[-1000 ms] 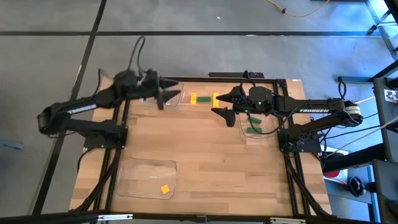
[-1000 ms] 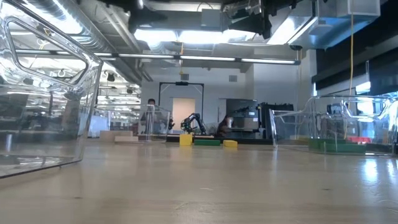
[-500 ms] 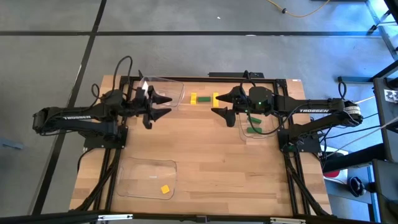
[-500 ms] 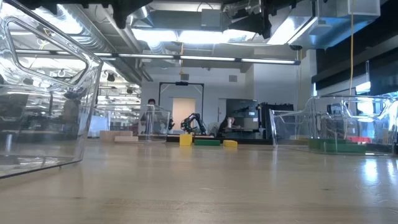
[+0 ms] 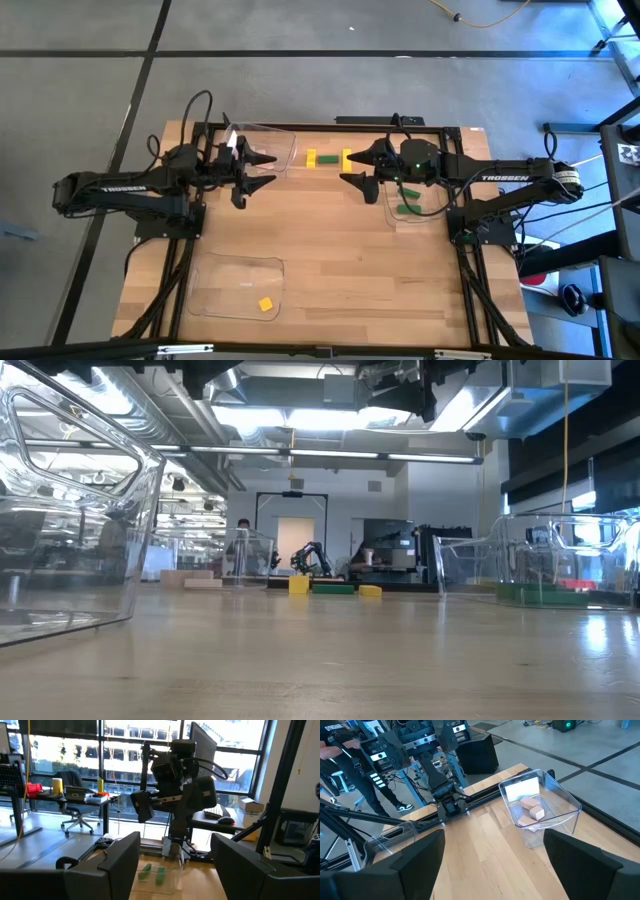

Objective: Sort & place blocks by color
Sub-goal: Put the right yellow block into the bottom left transparent bin

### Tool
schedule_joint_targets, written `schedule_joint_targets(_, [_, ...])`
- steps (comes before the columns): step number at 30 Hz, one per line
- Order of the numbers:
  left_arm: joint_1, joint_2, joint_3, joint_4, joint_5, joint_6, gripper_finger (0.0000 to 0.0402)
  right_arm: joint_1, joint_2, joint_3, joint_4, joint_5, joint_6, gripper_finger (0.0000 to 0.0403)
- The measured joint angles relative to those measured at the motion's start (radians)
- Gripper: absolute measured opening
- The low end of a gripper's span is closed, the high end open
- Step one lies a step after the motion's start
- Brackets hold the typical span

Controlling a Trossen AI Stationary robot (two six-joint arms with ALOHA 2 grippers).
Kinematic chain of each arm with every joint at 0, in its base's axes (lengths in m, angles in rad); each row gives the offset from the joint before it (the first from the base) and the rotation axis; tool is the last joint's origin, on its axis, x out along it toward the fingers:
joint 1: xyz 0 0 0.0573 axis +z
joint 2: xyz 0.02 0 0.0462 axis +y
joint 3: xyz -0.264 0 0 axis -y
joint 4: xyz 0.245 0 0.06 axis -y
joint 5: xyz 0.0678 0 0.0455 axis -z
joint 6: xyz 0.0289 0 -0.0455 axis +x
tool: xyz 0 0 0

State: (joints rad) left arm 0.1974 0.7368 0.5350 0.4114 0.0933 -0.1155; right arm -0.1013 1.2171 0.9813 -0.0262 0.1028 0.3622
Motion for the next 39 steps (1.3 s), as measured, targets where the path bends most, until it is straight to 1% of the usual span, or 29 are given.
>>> schedule_joint_targets(3, [0.0, 0.0, 0.0, 0.0, 0.0, 0.003, 0.0234, 0.0, 0.0, 0.0, 0.0, -0.004, 0.023, 0.034])
schedule_joint_targets(8, [0.0, 0.0, 0.0, 0.001, 0.0, -0.006, 0.0234, 0.001, 0.0, 0.0, 0.008, -0.096, 0.058, 0.034])
schedule_joint_targets(9, [0.0, 0.0, 0.0, 0.001, 0.0, -0.007, 0.0234, 0.001, 0.0, 0.003, 0.006, -0.098, 0.08, 0.034])
schedule_joint_targets(11, [0.0, 0.0, 0.0, 0.002, -0.005, -0.02, 0.0234, 0.002, 0.012, 0.036, -0.056, -0.044, 0.135, 0.034])
schedule_joint_targets(13, [0.0, 0.0, 0.0, 0.002, -0.01, -0.04, 0.0234, -0.003, 0.047, 0.112, -0.176, 0.01, 0.15, 0.034])
schedule_joint_targets(15, [0.0, 0.0, 0.0, 0.002, -0.014, -0.058, 0.0234, -0.018, 0.108, 0.221, -0.323, 0.068, 0.149, 0.034])
schedule_joint_targets(18, [0.0, 0.0, 0.0, 0.002, -0.013, -0.065, 0.0234, -0.06, 0.235, 0.389, -0.526, 0.16, 0.203, 0.034])
schedule_joint_targets(20, [0.0, 0.0, 0.0, 0.003, -0.013, -0.065, 0.0234, -0.099, 0.326, 0.478, -0.622, 0.209, 0.21, 0.034])
schedule_joint_targets(22, [0.0, 0.0, 0.0, 0.003, -0.013, -0.065, 0.0234, -0.138, 0.414, 0.539, -0.686, 0.259, 0.214, 0.034])
schedule_joint_targets(24, [0.0, 0.0, 0.0, 0.003, -0.013, -0.065, 0.0234, -0.174, 0.494, 0.566, -0.717, 0.295, 0.241, 0.034])
schedule_joint_targets(26, [0.0, 0.0, 0.0, 0.003, -0.014, -0.065, 0.0234, -0.207, 0.567, 0.57, -0.725, 0.306, 0.27, 0.034])
schedule_joint_targets(31, [0.0, 0.0, 0.0, 0.003, -0.014, -0.065, 0.0234, -0.264, 0.722, 0.57, -0.727, 0.266, 0.35, 0.0339])
schedule_joint_targets(35, [0.0, 0.0, 0.0, 0.003, -0.032, -0.065, 0.0234, -0.281, 0.801, 0.57, -0.726, 0.267, 0.392, 0.0328])
schedule_joint_targets(39, [0.0, 0.0, 0.0, 0.009, -0.034, -0.065, 0.0234, -0.292, 0.844, 0.57, -0.726, 0.263, 0.434, 0.0308])
